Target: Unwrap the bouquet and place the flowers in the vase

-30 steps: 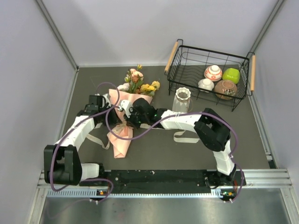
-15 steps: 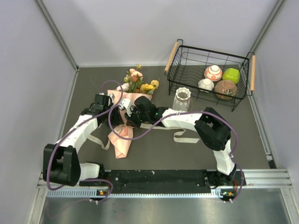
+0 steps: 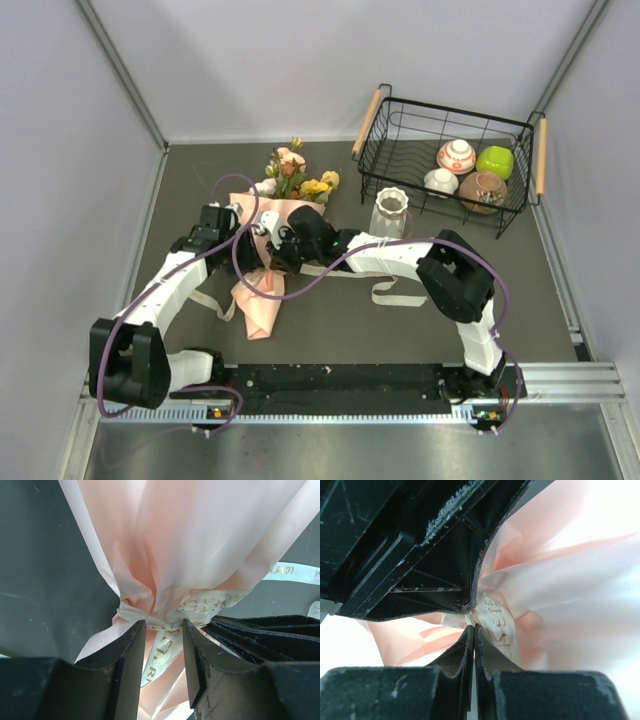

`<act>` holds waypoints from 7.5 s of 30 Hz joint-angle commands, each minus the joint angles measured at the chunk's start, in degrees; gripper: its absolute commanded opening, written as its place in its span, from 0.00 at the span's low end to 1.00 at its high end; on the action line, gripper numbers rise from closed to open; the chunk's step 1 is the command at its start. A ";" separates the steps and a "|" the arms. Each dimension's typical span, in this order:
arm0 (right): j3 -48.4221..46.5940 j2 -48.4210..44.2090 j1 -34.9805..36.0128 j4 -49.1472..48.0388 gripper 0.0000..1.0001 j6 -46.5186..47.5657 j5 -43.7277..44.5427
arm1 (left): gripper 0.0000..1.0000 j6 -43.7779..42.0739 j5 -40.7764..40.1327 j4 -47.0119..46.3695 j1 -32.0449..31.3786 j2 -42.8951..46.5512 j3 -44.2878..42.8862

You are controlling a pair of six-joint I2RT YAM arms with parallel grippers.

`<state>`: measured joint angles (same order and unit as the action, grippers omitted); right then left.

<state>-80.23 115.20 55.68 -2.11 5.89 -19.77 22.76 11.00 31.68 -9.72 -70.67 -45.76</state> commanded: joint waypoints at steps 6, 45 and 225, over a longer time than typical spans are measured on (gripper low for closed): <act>0.07 -2.52 -0.84 -2.55 0.00 -1.85 -0.10 | 0.21 0.61 -2.92 -1.10 -0.74 -1.13 -0.74; 17.03 -13.50 -0.57 -4.48 0.00 -15.91 12.30 | 0.00 9.49 -4.60 -4.34 17.19 5.38 2.69; 8.52 -2.70 0.22 -5.19 0.55 -39.91 -1.15 | 0.65 11.69 10.26 -7.77 20.70 5.48 10.52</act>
<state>-65.87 110.74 55.94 -4.27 -35.14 -19.90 35.88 21.37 28.34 10.74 -61.60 -33.63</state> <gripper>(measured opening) 0.561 0.681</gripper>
